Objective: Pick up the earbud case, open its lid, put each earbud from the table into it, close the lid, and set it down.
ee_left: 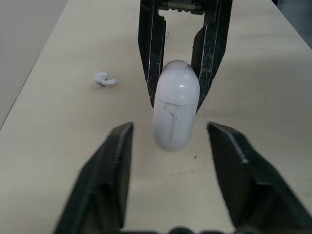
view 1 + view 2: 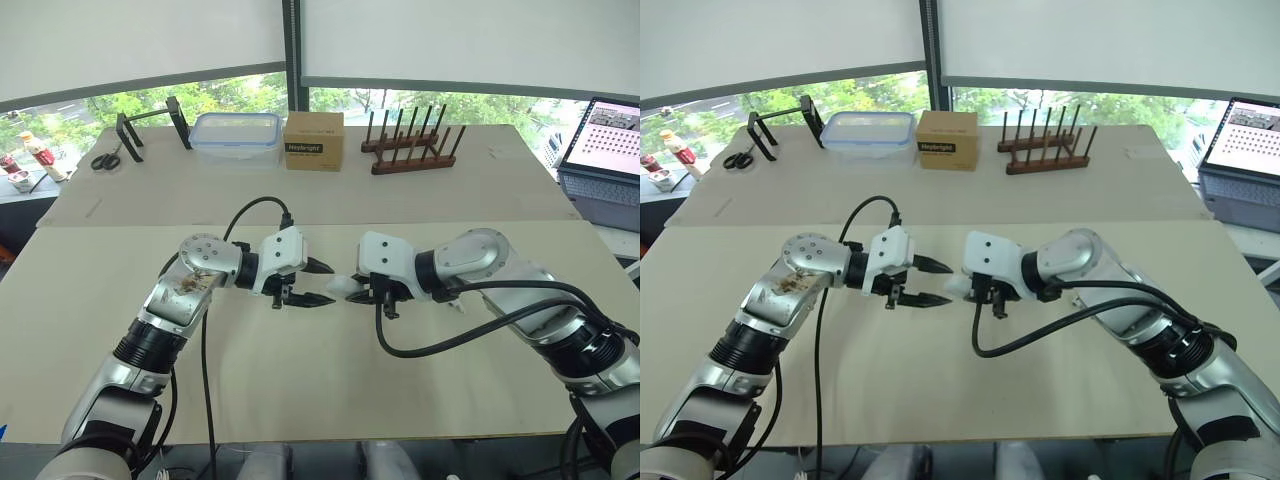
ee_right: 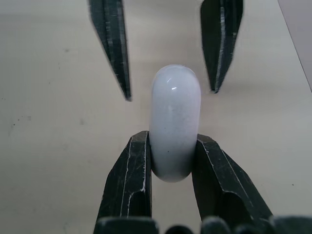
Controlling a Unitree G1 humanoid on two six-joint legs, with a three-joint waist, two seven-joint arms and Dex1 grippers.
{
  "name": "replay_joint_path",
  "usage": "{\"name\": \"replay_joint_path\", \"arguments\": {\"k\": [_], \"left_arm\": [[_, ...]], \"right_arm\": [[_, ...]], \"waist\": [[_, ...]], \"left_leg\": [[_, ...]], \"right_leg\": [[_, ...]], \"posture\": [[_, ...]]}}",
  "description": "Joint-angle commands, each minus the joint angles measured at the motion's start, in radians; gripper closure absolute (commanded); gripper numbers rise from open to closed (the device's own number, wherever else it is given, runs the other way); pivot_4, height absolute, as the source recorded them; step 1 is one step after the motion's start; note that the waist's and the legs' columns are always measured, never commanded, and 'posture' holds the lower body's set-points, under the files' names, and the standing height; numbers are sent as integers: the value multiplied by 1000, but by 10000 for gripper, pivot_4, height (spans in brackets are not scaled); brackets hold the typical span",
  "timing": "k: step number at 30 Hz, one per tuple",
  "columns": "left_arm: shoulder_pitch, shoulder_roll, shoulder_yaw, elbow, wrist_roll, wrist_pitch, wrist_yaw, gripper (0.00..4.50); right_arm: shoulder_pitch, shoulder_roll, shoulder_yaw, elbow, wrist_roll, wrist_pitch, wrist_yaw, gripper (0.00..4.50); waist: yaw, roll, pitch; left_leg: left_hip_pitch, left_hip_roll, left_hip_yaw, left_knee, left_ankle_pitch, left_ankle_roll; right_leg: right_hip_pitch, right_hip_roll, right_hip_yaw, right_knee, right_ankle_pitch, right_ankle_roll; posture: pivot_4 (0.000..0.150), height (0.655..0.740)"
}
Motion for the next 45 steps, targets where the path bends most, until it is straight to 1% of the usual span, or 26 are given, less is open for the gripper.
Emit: {"name": "replay_joint_path", "arguments": {"k": [1, 2, 10, 15, 18, 21, 26, 36, 39, 40, 42, 45], "left_arm": [[-24, -11, 3, -10, 5, -7, 3, 37327], [-21, -13, -2, -11, 10, -10, 4, 40243], [-17, -28, 2, -38, 17, 12, 16, 40278], [-14, -15, -3, -53, 18, 11, -10, 40278], [-21, -9, 8, -57, -11, 37, -38, 40278], [-25, 2, 3, -46, 11, 10, -46, 24992], [-34, 3, 0, -30, 29, -26, -55, 788], [-55, -4, -5, -4, 26, -19, -74, 700], [-52, -11, -7, -10, 23, -10, -74, 9377], [-51, -13, -9, -12, 24, -7, -75, 13770], [-48, -17, -11, -13, 28, -9, -71, 24431], [-45, -19, -13, -17, 28, -5, -67, 38739]], "right_arm": [[0, 8, -45, -35, -17, -28, 15, 37502], [1, 11, -46, -36, -21, -29, 18, 37502], [10, 22, -57, -44, -42, -30, 42, 37502], [9, 26, -61, -44, -50, -27, 52, 37502], [8, 25, -63, -42, -57, -27, 63, 37503], [8, 24, -63, -41, -65, -29, 70, 37505], [9, 23, -62, -41, -75, -34, 79, 37505], [13, 27, -60, -45, -94, -47, 87, 37505], [14, 33, -63, -46, -96, -49, 89, 37505], [13, 34, -63, -46, -97, -50, 90, 37504], [13, 37, -64, -47, -98, -51, 92, 37505], [14, 38, -66, -49, -99, -54, 95, 37506]], "waist": [[0, 0, 0], [0, 0, 0], [0, 0, 0], [0, 0, 0], [1, 0, 0], [0, 0, 0], [0, 0, 0], [0, 0, 0], [0, 0, 0], [0, 0, 0], [1, 0, 0], [0, 0, 0]], "left_leg": [[0, 0, 0, 0, 0, 0], [0, 0, 0, 0, 0, 0], [0, 0, 0, 0, 0, 0], [0, 0, 0, 0, 0, 0], [0, 0, 0, 0, 0, 0], [0, 0, 0, 0, 0, 0], [0, 0, 0, 0, 0, 0], [0, 0, 0, 1, 0, 0], [0, 0, 0, 1, 0, 0], [0, 0, 0, 1, 0, 0], [0, 0, 0, 1, 0, 0], [0, 0, 0, 1, 0, 0]], "right_leg": [[0, 0, 0, 0, 0, 0], [0, 0, 0, 0, 0, 0], [0, 0, 0, 0, 0, 0], [0, 0, 0, 0, 0, 0], [0, 0, 0, 0, 0, 0], [0, 0, 0, 0, 0, 0], [0, 0, 0, 0, 0, 0], [0, 0, 0, 0, 0, 0], [0, 0, 0, 0, 0, 0], [0, 0, 0, 0, 0, 0], [0, 0, 0, 0, 0, 0], [0, 0, 0, 0, 0, 0]], "posture": [[1500, 7400], [1500, 7400], [1500, 7400], [1500, 7400], [1500, 7400], [1500, 7400], [1500, 7400], [1500, 7400], [1500, 7400], [1500, 7400], [1500, 7400], [1500, 7400]]}}
